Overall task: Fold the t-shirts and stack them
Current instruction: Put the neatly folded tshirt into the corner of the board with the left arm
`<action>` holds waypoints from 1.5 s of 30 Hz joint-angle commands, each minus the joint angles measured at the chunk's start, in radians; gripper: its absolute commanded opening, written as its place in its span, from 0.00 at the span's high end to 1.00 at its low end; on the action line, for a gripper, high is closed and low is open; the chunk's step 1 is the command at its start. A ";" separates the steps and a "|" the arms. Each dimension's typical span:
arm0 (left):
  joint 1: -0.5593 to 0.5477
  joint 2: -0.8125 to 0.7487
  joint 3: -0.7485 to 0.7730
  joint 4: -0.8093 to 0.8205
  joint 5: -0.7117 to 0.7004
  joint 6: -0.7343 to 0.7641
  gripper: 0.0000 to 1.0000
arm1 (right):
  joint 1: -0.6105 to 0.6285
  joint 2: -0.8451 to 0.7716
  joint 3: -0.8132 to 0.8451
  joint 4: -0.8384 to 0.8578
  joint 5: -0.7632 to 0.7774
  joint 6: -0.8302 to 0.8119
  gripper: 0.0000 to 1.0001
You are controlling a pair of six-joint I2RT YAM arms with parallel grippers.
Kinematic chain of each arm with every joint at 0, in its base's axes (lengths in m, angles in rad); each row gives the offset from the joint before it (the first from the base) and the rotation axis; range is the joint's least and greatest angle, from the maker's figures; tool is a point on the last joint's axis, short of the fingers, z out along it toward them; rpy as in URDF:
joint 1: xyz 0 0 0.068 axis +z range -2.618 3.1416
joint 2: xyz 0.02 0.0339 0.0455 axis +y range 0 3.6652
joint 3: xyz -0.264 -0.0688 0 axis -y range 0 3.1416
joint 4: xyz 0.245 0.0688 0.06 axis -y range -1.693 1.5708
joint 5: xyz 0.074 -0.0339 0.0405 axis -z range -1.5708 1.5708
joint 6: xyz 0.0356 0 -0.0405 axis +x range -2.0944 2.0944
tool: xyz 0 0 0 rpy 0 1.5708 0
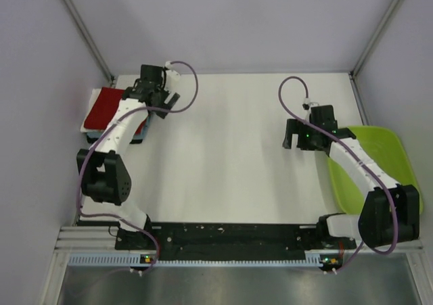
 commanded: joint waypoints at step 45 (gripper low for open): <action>-0.134 -0.415 -1.083 1.003 0.379 -0.271 0.01 | -0.005 -0.444 -0.527 0.644 0.226 0.025 0.01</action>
